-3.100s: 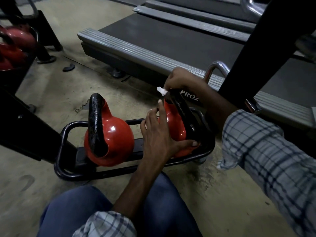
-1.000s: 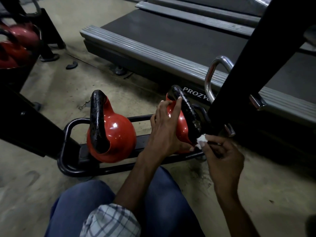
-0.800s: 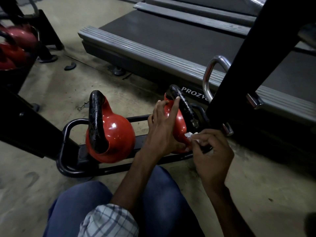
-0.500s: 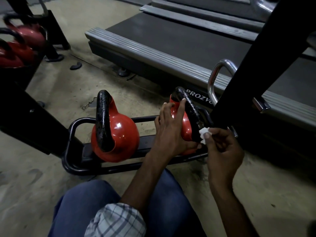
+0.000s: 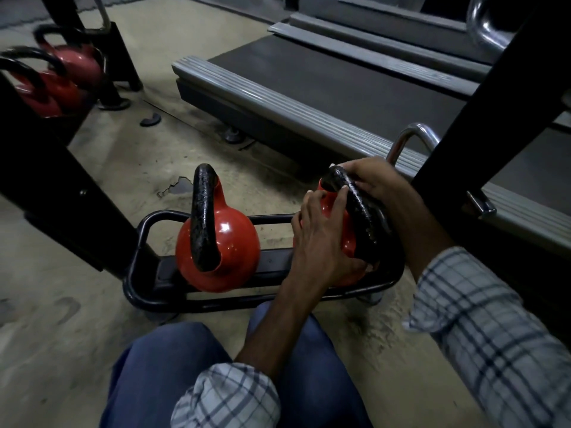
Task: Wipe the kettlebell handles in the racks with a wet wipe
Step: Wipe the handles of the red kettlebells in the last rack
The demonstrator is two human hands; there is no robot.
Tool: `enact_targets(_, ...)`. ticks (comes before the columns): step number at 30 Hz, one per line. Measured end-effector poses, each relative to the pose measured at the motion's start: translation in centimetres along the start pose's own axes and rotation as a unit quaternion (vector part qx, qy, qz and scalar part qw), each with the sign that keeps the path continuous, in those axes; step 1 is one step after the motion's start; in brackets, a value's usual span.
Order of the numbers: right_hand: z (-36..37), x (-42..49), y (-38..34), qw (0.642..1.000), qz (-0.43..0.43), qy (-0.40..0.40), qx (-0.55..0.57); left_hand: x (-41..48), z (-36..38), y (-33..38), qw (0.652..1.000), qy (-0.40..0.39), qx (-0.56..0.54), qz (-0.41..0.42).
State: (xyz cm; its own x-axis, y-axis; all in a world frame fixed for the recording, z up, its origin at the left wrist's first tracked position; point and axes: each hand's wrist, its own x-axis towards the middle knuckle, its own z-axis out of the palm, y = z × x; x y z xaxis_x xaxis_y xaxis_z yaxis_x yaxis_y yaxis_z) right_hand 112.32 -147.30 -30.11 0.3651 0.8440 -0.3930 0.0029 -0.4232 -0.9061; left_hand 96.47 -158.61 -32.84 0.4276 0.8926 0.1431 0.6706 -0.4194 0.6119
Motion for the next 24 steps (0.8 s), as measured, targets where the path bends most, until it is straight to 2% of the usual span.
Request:
enact_targets(2,-0.1,-0.5,-1.7,0.99,-0.029,0.014,-0.14,0.0,0.0,0.0,1.0,0.004,0.001,-0.001)
enact_targets(4,-0.5,-0.9,-3.1,0.961,-0.1,-0.003,-0.259,0.0,0.1,0.1,1.0,0.005,-0.004,-0.006)
enact_targets(7,-0.3,-2.0,-4.7,0.908,-0.202,-0.062,-0.362,0.0,0.2,-0.1,0.999,0.022,-0.006,-0.025)
enact_targets(10,1.0,-2.6,-5.0,0.857,-0.25,-0.041,-0.448,-0.2,0.1,-0.2,0.999,0.03,0.0,-0.033)
enact_targets(15,0.6,-5.6,-3.9,0.813,-0.313,-0.015,-0.49,-0.5,-0.1,-0.2,0.998,0.04,0.016,-0.037)
enact_targets(18,-1.1,-10.1,-0.8,0.783,-0.34,-0.021,-0.52,-0.4,-0.1,-0.2,0.998,0.032,0.012,-0.044)
enact_targets(21,-3.1,-12.8,1.9,0.79,-0.394,-0.003,-0.47,-0.5,0.0,-0.2,0.999,0.036,0.011,-0.039)
enact_targets(24,-1.7,-10.6,0.9,0.801,-0.391,0.012,-0.452,-0.6,-0.2,-0.2,0.999,0.036,0.02,-0.034)
